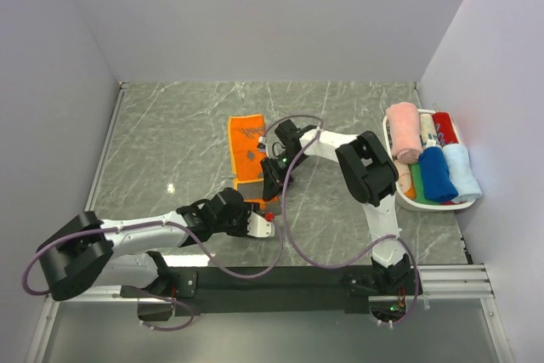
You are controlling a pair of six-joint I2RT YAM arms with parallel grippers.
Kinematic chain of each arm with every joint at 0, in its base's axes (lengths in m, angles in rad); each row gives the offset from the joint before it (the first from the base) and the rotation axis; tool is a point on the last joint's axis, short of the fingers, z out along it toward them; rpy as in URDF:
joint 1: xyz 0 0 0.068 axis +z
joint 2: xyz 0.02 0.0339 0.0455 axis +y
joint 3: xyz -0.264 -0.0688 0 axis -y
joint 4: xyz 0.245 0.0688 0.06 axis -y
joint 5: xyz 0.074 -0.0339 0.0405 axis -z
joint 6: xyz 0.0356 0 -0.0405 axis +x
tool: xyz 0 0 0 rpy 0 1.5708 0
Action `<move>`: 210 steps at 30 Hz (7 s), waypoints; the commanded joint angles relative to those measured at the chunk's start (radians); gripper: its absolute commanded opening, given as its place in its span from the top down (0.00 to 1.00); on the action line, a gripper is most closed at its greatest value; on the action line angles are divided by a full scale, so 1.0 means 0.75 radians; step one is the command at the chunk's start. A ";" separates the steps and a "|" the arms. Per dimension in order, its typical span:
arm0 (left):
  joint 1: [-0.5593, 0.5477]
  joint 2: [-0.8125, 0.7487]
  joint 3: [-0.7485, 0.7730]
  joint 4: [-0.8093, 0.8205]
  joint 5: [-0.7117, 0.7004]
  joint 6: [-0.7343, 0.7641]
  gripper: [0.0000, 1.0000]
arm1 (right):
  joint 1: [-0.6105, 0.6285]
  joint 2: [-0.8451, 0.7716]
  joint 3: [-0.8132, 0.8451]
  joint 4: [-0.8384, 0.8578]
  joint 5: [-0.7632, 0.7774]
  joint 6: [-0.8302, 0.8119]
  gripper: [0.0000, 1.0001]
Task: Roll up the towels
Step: Roll the towel
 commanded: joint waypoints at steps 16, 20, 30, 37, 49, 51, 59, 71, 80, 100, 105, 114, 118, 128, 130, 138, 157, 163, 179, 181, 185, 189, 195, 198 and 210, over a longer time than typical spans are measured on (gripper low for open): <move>-0.004 0.170 0.031 -0.021 0.008 0.005 0.99 | -0.010 -0.009 0.317 -0.046 0.074 0.040 0.70; -0.004 0.134 0.074 -0.154 0.092 -0.069 0.99 | -0.008 0.028 0.397 -0.017 0.103 0.054 0.68; 0.167 0.121 0.230 -0.426 0.411 -0.163 0.99 | 0.115 0.157 0.260 -0.003 0.122 0.001 0.70; 0.400 0.297 0.518 -0.735 0.708 -0.116 0.99 | 0.125 0.155 0.213 0.007 0.119 -0.018 0.71; 0.572 0.463 0.739 -0.795 0.821 -0.102 0.99 | 0.131 0.136 0.182 0.007 0.089 -0.018 0.72; 0.572 0.481 0.729 -0.752 0.804 -0.110 0.99 | 0.125 0.138 0.227 -0.031 0.107 -0.034 0.69; 0.595 0.530 0.721 -0.709 0.819 -0.120 0.99 | 0.047 0.038 0.303 -0.140 0.338 -0.144 0.34; 0.660 0.702 0.896 -0.929 0.960 -0.020 0.96 | -0.137 -0.080 0.054 -0.052 0.198 -0.124 0.33; 0.681 0.762 1.024 -1.075 1.033 0.078 0.97 | -0.168 -0.069 0.047 0.071 0.242 -0.048 0.41; 0.572 0.477 0.713 -1.116 0.900 0.074 0.96 | 0.015 -0.036 0.180 0.003 0.060 -0.040 0.45; 0.521 0.459 0.659 -1.053 0.810 0.058 0.96 | -0.020 -0.034 0.278 -0.034 0.060 -0.022 0.45; 0.489 0.473 0.674 -1.048 0.759 0.070 0.96 | -0.045 -0.001 0.332 -0.123 0.087 -0.068 0.54; 0.489 0.493 0.678 -1.046 0.757 0.064 0.95 | -0.002 0.018 0.330 -0.209 0.048 -0.105 0.59; 0.489 0.491 0.666 -1.005 0.743 0.037 0.86 | 0.070 0.087 0.323 -0.275 0.121 -0.163 0.53; 0.489 0.489 0.661 -0.999 0.743 0.029 0.85 | 0.076 0.095 0.326 -0.285 0.136 -0.173 0.53; 0.489 0.493 0.670 -0.993 0.745 0.019 0.84 | 0.080 0.085 0.268 -0.265 0.165 -0.169 0.55; 0.489 0.467 0.674 -0.989 0.761 -0.016 0.91 | 0.053 -0.056 0.054 -0.181 0.215 -0.157 1.00; 0.486 0.455 0.731 -1.034 0.816 -0.004 0.91 | 0.053 0.054 0.190 -0.211 0.259 -0.146 0.73; 0.489 0.483 0.764 -1.149 0.851 0.080 0.91 | -0.016 -0.087 0.295 -0.175 0.214 -0.063 0.64; 0.489 0.489 0.778 -1.161 0.859 0.086 0.91 | -0.016 -0.060 0.309 -0.160 0.228 -0.056 0.65; 0.501 0.522 0.825 -1.212 0.878 0.103 0.90 | -0.006 0.046 0.346 -0.171 0.189 -0.058 0.69; 0.527 0.589 0.880 -1.230 0.894 0.111 0.86 | 0.006 0.116 0.328 -0.150 0.148 -0.056 0.70; 0.589 0.688 0.976 -1.218 0.911 0.103 0.86 | 0.025 0.126 0.297 -0.120 0.124 -0.058 0.71; 0.609 0.739 1.005 -1.194 0.904 0.090 0.88 | 0.021 0.124 0.301 -0.117 0.117 -0.056 0.71; 0.621 0.917 0.981 -1.006 0.915 0.000 0.89 | -0.041 0.003 0.232 -0.085 0.344 -0.026 0.47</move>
